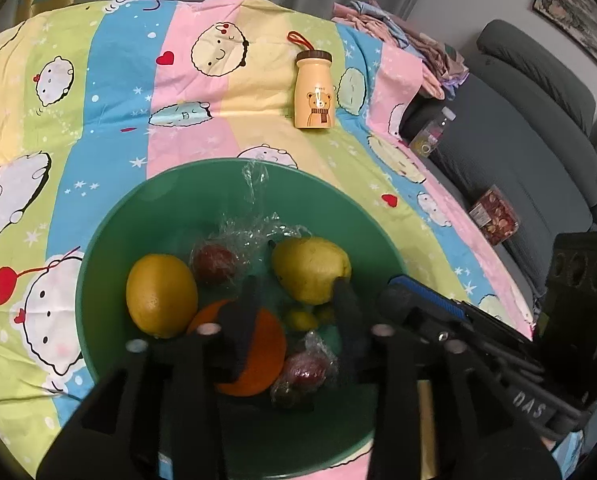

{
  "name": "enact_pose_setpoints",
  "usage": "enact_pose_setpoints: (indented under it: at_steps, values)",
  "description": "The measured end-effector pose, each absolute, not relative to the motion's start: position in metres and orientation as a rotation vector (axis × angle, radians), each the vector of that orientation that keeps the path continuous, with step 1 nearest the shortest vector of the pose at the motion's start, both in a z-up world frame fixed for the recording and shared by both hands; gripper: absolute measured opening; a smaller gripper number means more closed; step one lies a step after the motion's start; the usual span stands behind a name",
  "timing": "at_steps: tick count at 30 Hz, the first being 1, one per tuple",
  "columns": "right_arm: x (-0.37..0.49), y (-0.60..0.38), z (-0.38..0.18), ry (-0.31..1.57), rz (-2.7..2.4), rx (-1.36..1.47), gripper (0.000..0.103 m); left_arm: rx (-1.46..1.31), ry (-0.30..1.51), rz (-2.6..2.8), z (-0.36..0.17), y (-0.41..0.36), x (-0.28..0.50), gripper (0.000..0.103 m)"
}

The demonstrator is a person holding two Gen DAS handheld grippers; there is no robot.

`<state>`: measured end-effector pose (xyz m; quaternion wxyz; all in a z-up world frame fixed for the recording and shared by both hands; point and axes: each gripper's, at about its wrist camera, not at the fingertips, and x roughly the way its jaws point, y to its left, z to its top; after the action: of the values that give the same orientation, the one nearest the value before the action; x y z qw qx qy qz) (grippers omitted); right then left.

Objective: Organize fruits
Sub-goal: 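Withdraw both open grippers from the basin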

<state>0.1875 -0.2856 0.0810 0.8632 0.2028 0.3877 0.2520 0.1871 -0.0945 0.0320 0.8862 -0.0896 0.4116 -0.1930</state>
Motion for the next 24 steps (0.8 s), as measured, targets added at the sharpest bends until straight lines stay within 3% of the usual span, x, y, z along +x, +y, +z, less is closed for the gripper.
enact_pose_setpoints:
  at_steps: [9,14,16,24]
  values:
    - [0.189,-0.317,0.086,0.762,0.509,0.569,0.056,-0.217,0.759,-0.401,0.064,-0.075,0.164,0.081]
    - [0.189,-0.324,0.088,0.735,0.56,0.639,0.057,-0.222,0.707,-0.371,0.079,-0.058,0.145,0.091]
    - [0.187,-0.32,0.091,0.724,0.593,0.637,0.057,-0.227,0.684,-0.342,0.083,-0.047,0.135,0.1]
    - [0.167,-0.293,0.112,0.644,0.75,0.527,0.058,-0.286,0.677,-0.251,0.078,-0.002,0.105,0.102]
